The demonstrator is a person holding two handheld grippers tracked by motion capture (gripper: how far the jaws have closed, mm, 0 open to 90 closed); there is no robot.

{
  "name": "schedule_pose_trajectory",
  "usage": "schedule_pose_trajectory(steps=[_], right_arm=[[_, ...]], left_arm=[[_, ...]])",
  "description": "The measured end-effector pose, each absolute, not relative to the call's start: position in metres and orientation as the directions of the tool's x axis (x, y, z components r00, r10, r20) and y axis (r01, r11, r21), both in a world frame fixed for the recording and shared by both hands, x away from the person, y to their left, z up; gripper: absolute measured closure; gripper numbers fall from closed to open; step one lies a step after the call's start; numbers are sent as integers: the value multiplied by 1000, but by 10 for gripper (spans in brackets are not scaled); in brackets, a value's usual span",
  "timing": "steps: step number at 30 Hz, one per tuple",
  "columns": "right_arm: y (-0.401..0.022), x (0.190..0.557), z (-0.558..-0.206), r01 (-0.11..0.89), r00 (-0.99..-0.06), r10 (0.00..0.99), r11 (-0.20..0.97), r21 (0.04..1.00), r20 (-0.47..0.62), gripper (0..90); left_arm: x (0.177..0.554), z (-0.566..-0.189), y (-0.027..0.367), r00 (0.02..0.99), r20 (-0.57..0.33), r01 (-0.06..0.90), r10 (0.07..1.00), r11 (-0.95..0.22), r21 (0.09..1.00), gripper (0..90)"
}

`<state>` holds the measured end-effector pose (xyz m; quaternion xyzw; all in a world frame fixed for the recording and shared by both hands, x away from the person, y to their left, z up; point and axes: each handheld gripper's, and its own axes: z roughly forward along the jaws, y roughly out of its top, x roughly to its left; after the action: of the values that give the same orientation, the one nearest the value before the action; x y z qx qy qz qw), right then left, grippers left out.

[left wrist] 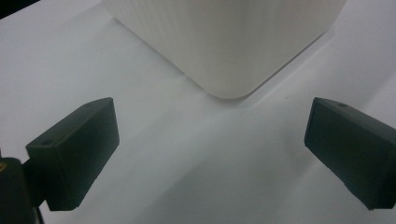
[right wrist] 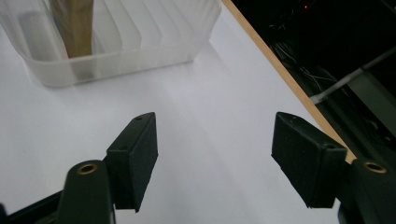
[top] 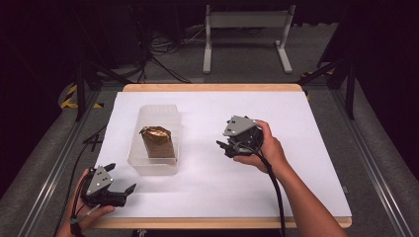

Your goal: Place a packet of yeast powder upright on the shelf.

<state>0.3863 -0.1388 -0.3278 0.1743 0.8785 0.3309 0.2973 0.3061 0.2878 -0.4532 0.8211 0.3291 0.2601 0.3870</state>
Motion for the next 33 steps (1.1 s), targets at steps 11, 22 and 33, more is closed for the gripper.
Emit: schedule_pose_trajectory(steps=[11, 22, 33], right_arm=[[-163, 385, -347, 170, -730, 541, 736, 656, -417, 252], [-181, 380, -365, 226, -719, 563, 744, 629, -408, 230], [-203, 371, -384, 281, -703, 592, 741, 610, -394, 215]], left_arm=[[306, -453, 288, 647, 172, 341, 743, -484, 806, 40], [306, -454, 287, 645, 174, 342, 744, -484, 805, 40], [306, -453, 287, 644, 175, 341, 744, -485, 805, 40]])
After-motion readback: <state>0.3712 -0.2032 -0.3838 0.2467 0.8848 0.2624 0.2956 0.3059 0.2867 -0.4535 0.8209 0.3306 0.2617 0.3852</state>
